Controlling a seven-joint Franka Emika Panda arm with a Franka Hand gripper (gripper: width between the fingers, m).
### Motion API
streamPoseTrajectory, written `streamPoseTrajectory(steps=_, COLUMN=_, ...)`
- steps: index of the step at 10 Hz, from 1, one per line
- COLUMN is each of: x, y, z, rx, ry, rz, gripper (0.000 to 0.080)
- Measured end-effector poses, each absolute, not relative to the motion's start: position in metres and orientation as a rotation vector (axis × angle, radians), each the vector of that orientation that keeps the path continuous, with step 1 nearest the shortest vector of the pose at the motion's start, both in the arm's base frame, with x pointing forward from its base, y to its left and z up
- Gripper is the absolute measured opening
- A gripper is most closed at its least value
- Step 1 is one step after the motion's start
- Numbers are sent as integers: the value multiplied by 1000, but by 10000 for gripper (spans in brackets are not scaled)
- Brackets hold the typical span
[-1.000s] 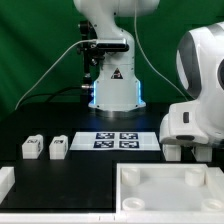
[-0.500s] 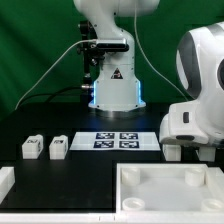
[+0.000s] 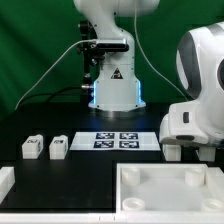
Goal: Assemble one leg
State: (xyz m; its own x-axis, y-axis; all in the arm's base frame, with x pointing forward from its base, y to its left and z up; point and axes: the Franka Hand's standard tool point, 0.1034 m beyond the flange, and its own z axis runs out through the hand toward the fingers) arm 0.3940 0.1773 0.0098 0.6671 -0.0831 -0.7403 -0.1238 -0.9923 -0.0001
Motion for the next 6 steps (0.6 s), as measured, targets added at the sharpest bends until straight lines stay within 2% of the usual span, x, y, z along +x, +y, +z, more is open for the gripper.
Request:
streamPoseTrajectory(steps=1, x=411, y=164, z=24, rx=-2822, ry=103, rz=1227, gripper=289)
streamPoseTrajectory(steps=2, x=442, y=146, z=51, rx=-2828, ry=78, rz=1147, gripper=290)
streamPoseTrajectory(steps=4, x=473, y=131, z=81, rx=-2871, ry=83, rz=992, gripper=290)
streamPoseTrajectory(steps=5, x=489, y=126, z=107, rx=-2927, ry=80, rz=824, gripper=290)
streamPoseTrajectory(steps=6, x=495, y=124, z=123, rx=-2953, ry=83, rz=707, gripper=290)
